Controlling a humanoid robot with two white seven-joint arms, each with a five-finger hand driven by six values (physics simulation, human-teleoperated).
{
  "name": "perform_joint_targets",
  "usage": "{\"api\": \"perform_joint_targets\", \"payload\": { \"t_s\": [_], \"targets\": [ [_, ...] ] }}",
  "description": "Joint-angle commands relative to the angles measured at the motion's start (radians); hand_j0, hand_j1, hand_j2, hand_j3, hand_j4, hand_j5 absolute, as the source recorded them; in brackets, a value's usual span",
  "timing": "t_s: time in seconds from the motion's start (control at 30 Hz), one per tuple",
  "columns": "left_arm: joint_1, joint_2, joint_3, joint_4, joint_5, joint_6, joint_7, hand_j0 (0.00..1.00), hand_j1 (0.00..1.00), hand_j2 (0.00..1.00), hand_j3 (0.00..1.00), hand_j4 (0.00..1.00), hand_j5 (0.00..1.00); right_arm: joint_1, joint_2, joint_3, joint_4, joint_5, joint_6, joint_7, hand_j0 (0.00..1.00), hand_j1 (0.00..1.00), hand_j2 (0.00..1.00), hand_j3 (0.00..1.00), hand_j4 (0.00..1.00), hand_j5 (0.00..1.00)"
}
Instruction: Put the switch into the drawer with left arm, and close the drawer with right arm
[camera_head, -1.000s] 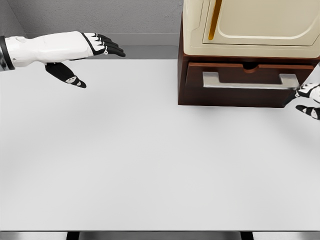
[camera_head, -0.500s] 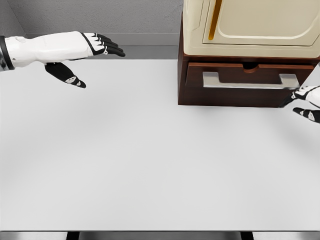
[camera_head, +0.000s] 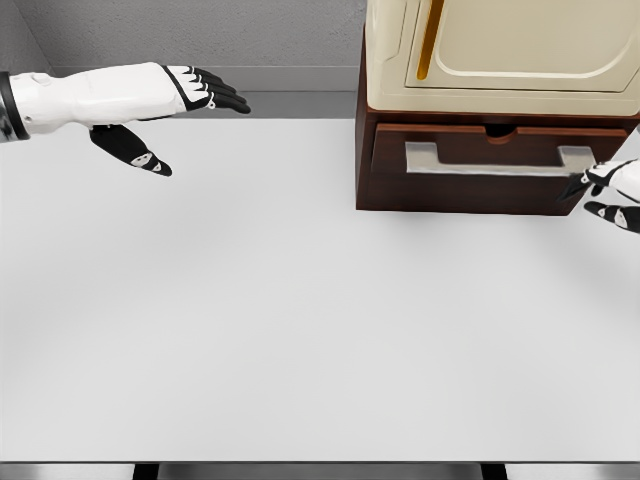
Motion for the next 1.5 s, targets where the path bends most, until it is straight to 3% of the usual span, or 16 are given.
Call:
{"api": "perform_joint_targets", "payload": {
  "t_s": [0.0, 0.73, 1.23, 1.47],
  "targets": [
    [0.0, 0.001, 0.001, 0.0, 0.006, 0.003, 0.001, 1.0, 1.0, 1.0, 1.0, 1.0, 1.0, 0.0, -0.001, 0.007, 0.015, 0.002, 0.005, -0.002, 0.54, 0.54, 0.54, 0.54, 0.54, 0.54],
    [0.0, 0.001, 0.001, 0.0, 0.006, 0.003, 0.001, 1.0, 1.0, 1.0, 1.0, 1.0, 1.0, -0.092, 0.016, 0.079, 0.086, 0.032, 0.005, -0.002, 0.54, 0.54, 0.54, 0.54, 0.54, 0.54],
    [0.006, 0.003, 0.001, 0.0, 0.006, 0.003, 0.001, 1.0, 1.0, 1.0, 1.0, 1.0, 1.0, -0.074, 0.013, 0.062, 0.089, 0.027, 0.005, -0.002, 0.57, 0.57, 0.57, 0.57, 0.57, 0.57],
    [0.006, 0.003, 0.001, -0.002, 0.006, 0.003, 0.001, 1.0, 1.0, 1.0, 1.0, 1.0, 1.0, -0.018, 0.004, 0.046, 0.06, 0.025, 0.005, -0.002, 0.57, 0.57, 0.57, 0.57, 0.57, 0.57]
  ]
}}
